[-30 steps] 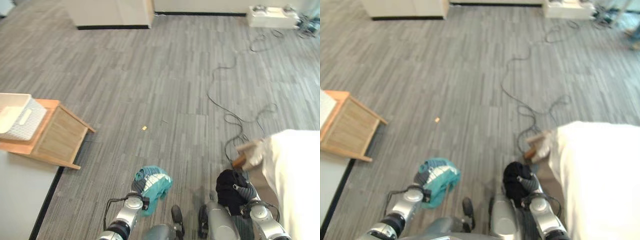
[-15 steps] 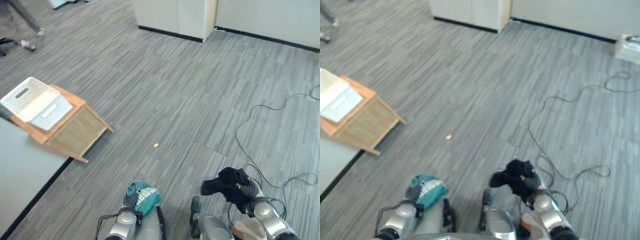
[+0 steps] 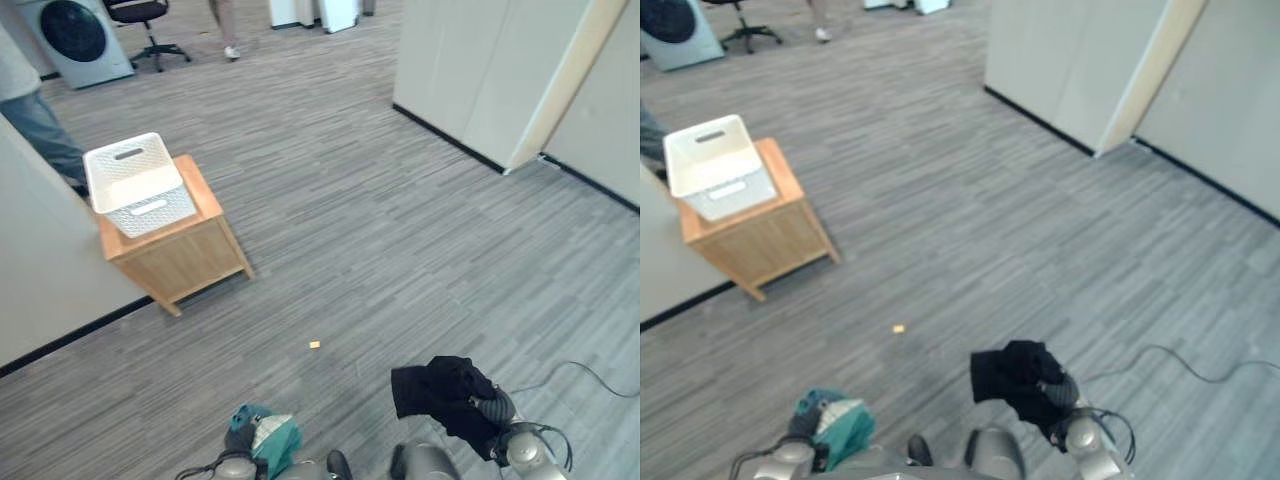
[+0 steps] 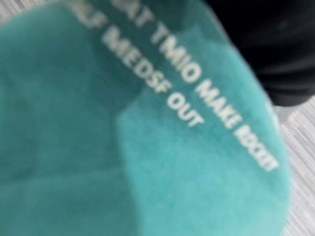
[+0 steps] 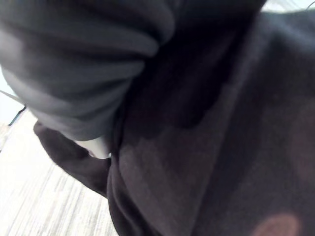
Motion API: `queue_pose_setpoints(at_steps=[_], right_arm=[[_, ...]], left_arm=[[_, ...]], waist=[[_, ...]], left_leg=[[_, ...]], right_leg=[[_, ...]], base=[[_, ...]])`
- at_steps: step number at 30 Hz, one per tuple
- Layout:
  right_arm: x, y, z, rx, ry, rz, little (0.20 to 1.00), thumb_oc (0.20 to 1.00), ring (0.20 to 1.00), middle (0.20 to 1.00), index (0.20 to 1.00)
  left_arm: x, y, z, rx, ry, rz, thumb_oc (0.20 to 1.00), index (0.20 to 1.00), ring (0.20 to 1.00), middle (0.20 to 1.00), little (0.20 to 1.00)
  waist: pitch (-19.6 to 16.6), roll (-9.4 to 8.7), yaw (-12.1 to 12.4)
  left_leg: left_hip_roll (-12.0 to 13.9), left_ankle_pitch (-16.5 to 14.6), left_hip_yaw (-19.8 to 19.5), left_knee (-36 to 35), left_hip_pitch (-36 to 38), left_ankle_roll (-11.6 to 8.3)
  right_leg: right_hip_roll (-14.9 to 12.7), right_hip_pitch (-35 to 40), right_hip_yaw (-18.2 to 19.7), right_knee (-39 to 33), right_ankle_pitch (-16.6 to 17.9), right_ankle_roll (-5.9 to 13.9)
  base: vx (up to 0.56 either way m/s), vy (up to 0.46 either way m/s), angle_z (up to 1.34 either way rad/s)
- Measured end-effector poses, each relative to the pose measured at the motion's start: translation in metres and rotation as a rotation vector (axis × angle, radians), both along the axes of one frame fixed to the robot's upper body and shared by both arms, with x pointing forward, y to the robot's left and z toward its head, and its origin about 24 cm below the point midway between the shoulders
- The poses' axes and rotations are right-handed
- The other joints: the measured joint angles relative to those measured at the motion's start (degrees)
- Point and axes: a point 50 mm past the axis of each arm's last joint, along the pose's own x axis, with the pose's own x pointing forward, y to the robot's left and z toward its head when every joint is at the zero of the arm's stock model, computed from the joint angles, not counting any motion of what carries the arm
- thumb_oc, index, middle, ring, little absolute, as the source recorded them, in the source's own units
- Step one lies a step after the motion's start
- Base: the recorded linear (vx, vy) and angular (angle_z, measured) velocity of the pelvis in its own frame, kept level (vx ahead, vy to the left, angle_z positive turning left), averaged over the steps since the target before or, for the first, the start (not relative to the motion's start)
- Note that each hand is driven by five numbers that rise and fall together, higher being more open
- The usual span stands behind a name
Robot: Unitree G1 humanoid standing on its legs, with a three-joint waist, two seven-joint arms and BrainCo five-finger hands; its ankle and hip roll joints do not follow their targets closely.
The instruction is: Tidy up the quilt and then pick up the clothes from the bed and put them into the laundry hamper.
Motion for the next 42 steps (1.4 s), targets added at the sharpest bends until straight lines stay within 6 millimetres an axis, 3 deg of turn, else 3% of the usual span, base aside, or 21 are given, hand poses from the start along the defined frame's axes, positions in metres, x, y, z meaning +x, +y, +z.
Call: queue_pose_setpoints(at_steps=[2, 5, 8, 9, 11, 13, 15, 16, 18, 20, 23, 24, 25, 26, 28, 30, 32, 35, 38, 40, 42], right_arm=[[-0.004, -0.001, 0.0, 0.002, 0.001, -0.004, 0.2, 0.2, 0.2, 0.2, 0.2], [-0.02, 0.003, -0.009, 0.036, 0.053, -0.025, 0.2, 0.2, 0.2, 0.2, 0.2], [-0.015, 0.002, -0.011, 0.048, 0.054, -0.065, 0.2, 0.2, 0.2, 0.2, 0.2], [-0.005, 0.0, -0.007, 0.043, 0.027, -0.066, 0.2, 0.2, 0.2, 0.2, 0.2], [-0.003, -0.013, -0.002, 0.003, 0.017, -0.062, 0.2, 0.2, 0.2, 0.2, 0.2], [-0.005, -0.013, -0.006, 0.008, 0.041, -0.079, 0.2, 0.2, 0.2, 0.2, 0.2], [0.005, -0.02, 0.003, -0.007, -0.005, -0.078, 0.2, 0.2, 0.2, 0.2, 0.2], [0.012, -0.02, 0.009, -0.009, -0.04, -0.073, 0.2, 0.2, 0.2, 0.2, 0.2], [0.019, -0.018, 0.012, 0.006, -0.055, -0.088, 0.2, 0.2, 0.2, 0.2, 0.2], [0.029, -0.016, 0.017, 0.017, -0.086, -0.089, 0.2, 0.2, 0.2, 0.2, 0.2], [0.03, -0.023, 0.02, -0.003, -0.091, -0.089, 0.2, 0.2, 0.2, 0.2, 0.2], [0.023, -0.025, 0.013, -0.006, -0.051, -0.101, 0.2, 0.2, 0.2, 0.2, 0.2], [0.02, -0.027, 0.011, -0.016, -0.037, -0.097, 0.2, 0.2, 0.2, 0.2, 0.2], [0.022, -0.022, 0.012, -0.002, -0.048, -0.085, 0.2, 0.2, 0.2, 0.2, 0.2], [-0.005, -0.01, -0.01, 0.044, 0.047, -0.127, 0.2, 0.2, 0.2, 0.2, 0.2], [-0.014, -0.007, -0.012, 0.055, 0.055, -0.115, 0.2, 0.2, 0.2, 0.2, 0.2], [-0.016, 0.011, -0.015, 0.102, 0.048, -0.102, 0.2, 0.2, 0.2, 0.2, 0.2], [-0.013, 0.011, -0.013, 0.114, 0.042, -0.106, 0.2, 0.2, 0.2, 0.2, 0.2], [-0.011, 0.012, -0.01, 0.124, 0.013, -0.104, 0.2, 0.2, 0.2, 0.2, 0.2], [-0.003, 0.006, -0.01, 0.104, 0.024, -0.109, 0.2, 0.2, 0.2, 0.2, 0.2], [-0.003, 0.007, -0.01, 0.11, 0.028, -0.106, 0.2, 0.2, 0.2, 0.2, 0.2]], left_arm=[[0.011, -0.005, 0.003, 0.001, -0.029, -0.025, 0.2, 0.2, 0.2, 0.2, 0.2], [0.033, -0.003, 0.013, 0.04, -0.09, -0.061, 0.2, 0.2, 0.2, 0.2, 0.2], [0.034, 0.002, 0.011, 0.066, -0.056, -0.067, 0.2, 0.2, 0.2, 0.2, 0.2], [0.025, -0.004, 0.006, 0.04, -0.038, -0.067, 0.2, 0.2, 0.2, 0.2, 0.2], [0.005, -0.021, -0.005, -0.015, 0.016, -0.057, 0.2, 0.2, 0.2, 0.2, 0.2], [0.007, -0.018, -0.003, -0.017, 0.003, -0.045, 0.2, 0.2, 0.2, 0.2, 0.2], [0.009, -0.021, 0.001, -0.05, -0.052, -0.02, 0.2, 0.2, 0.2, 0.2, 0.2], [0.017, -0.015, 0.006, -0.046, -0.089, 0.009, 0.2, 0.2, 0.2, 0.2, 0.2], [0.033, -0.012, 0.013, -0.037, -0.134, 0.006, 0.2, 0.2, 0.2, 0.2, 0.2], [0.039, -0.008, 0.017, -0.029, -0.151, -0.002, 0.2, 0.2, 0.2, 0.2, 0.2], [0.037, -0.012, 0.019, -0.048, -0.17, -0.006, 0.2, 0.2, 0.2, 0.2, 0.2], [0.022, -0.014, 0.012, -0.064, -0.133, 0.013, 0.2, 0.2, 0.2, 0.2, 0.2], [0.019, -0.015, 0.01, -0.07, -0.127, 0.033, 0.2, 0.2, 0.2, 0.2, 0.2], [0.018, -0.004, 0.011, -0.063, -0.12, 0.074, 0.2, 0.2, 0.2, 0.2, 0.2], [0.013, 0.005, 0.008, -0.042, -0.081, 0.071, 0.2, 0.2, 0.2, 0.2, 0.2], [0.003, 0.0, 0.003, -0.039, -0.043, 0.039, 0.2, 0.2, 0.2, 0.2, 0.2], [0.001, 0.007, 0.0, -0.01, 0.009, 0.029, 0.2, 0.2, 0.2, 0.2, 0.2], [0.014, -0.002, 0.003, -0.028, -0.025, 0.003, 0.2, 0.2, 0.2, 0.2, 0.2], [0.014, 0.003, 0.006, -0.018, -0.04, 0.013, 0.2, 0.2, 0.2, 0.2, 0.2], [0.016, 0.006, 0.002, 0.01, 0.005, 0.022, 0.2, 0.2, 0.2, 0.2, 0.2], [0.003, 0.012, -0.003, 0.023, 0.052, 0.037, 0.2, 0.2, 0.2, 0.2, 0.2]], waist=[[0.02, 2.65, -2.27], [0.83, -1.9, -2.91], [1.54, -3.65, -3.96], [1.94, -4.3, -3.72], [1.52, -1.02, -5.01], [2.46, -3.21, -4.88], [3.1, -0.92, -0.87], [4.5, -1.62, 0.66], [6.03, -2.84, 0.46], [6.66, -3.66, 0.58], [7.71, -2.34, 1.52], [6.26, -0.9, 1.4], [5.65, 0.41, 1.97], [4.92, -1.03, 2.68], [2.74, -5.48, 1.4], [1.0, -2.14, -0.07], [1.84, -5.23, -2.49], [2.39, -5.12, -2.66], [2.84, -4.12, -2.61], [3.79, -4.4, -2.83], [4.22, -4.8, -3.15]], left_leg=[[2.95, 0.43, -5.15, -1.77, 1.09, -1.5], [5.75, -0.46, -12.43, -5.41, 4.84, -5.38], [11.29, -2.46, -15.48, -8.19, 8.09, -12.68], [9.15, -2.54, -16.45, -3.65, 8.31, -13.91], [8.01, 1.01, -14.85, 1.45, 10.85, -13.73], [9.69, 2.62, -13.03, 14.5, 5.63, -14.14], [14.46, 10.03, -18.47, 35.68, -6.91, -15.74], [14.08, 19.77, -19.82, 43.44, -13.19, -15.7], [14.4, 13.72, -15.35, 46.18, -17.01, -14.32], [10.98, 6.36, -4.32, 32.84, -18.67, -12.79], [10.07, 5.35, 5.09, 14.56, -17.97, -13.09], [9.32, 6.14, 8.9, 2.74, -17.25, -11.35], [11.17, 4.73, 11.99, 1.59, -17.89, -10.22], [10.46, 5.56, 13.75, 2.84, -19.4, -8.25], [1.64, 2.6, 15.28, 8.12, -17.46, -0.55], [0.16, 1.86, 15.19, 6.47, -9.65, 8.5], [-3.84, 3.2, 7.11, 0.39, -5.74, 5.82], [-3.05, 6.18, 1.63, -4.66, -1.66, 1.93], [-1.97, 4.67, -3.68, -6.06, -0.46, -1.82], [-0.68, 3.86, -7.54, -7.43, 0.6, -4.74], [1.08, 2.37, -8.41, -7.61, 3.72, -7.32]], right_leg=[[1.73, 1.47, 2.1, -17.61, 1.06, -0.65], [1.1, 5.11, 12.84, -51.01, 6.29, 2.35], [3.44, 5.42, 8.59, -50.33, 11.16, 4.36], [4.24, 6.34, 8.42, -49.25, 12.82, 3.45], [7.94, 9.37, 6.98, -47.44, 13.86, 0.7], [8.69, 11.34, 5.73, -46.3, 14.53, -4.15], [11.15, 9.95, 1.63, -39.09, 10.43, -11.02], [10.48, 11.75, 1.29, -38.75, 10.47, -15.08], [10.17, 14.36, 0.51, -41.87, 10.8, -14.4], [10.17, 20.08, 0.41, -49.72, 10.84, -9.77], [13.01, 24.87, -2.12, -51.2, 9.94, -9.68], [14.23, 26.66, -6.62, -49.27, 5.25, -3.97], [15.3, 24.09, -6.96, -43.03, 2.03, -3.3], [15.32, 24.11, -7.42, -40.0, -0.15, -9.1], [13.58, 23.82, -10.46, -30.79, -1.78, -1.13], [12.49, 13.89, -12.09, -5.27, 0.69, 2.19], [5.4, 6.36, -7.59, 8.06, -0.43, -0.53], [1.25, 4.88, -1.58, -11.31, 0.03, -0.58], [2.71, 6.07, 2.85, -33.18, 1.44, -0.15], [3.79, 7.09, 11.97, -57.72, 12.13, 0.39], [2.79, 7.72, 11.04, -57.69, 16.22, 0.1]], base=[[0.51, -0.192, 1.44], [0.76, -0.235, 1.33], [0.57, -0.198, 1.14], [0.88, -0.371, 0.46], [0.58, -0.346, 0.75], [0.41, -0.402, 0.52], [0.42, -0.29, -0.24], [0.32, -0.108, 0.26], [0.56, 0.035, 0.38], [0.65, 0.113, 0.32], [0.62, 0.156, 0.24], [0.65, 0.175, 0.38], [0.74, 0.274, 0.2], [0.36, 0.187, 0.25], [0.46, 0.233, 0.92], [0.5, 0.084, 0.51], [0.5, -0.068, 0.97], [0.4, -0.112, 0.95], [0.64, -0.264, 0.9], [0.76, -0.371, 1.19], [0.81, -0.513, 0.49]])
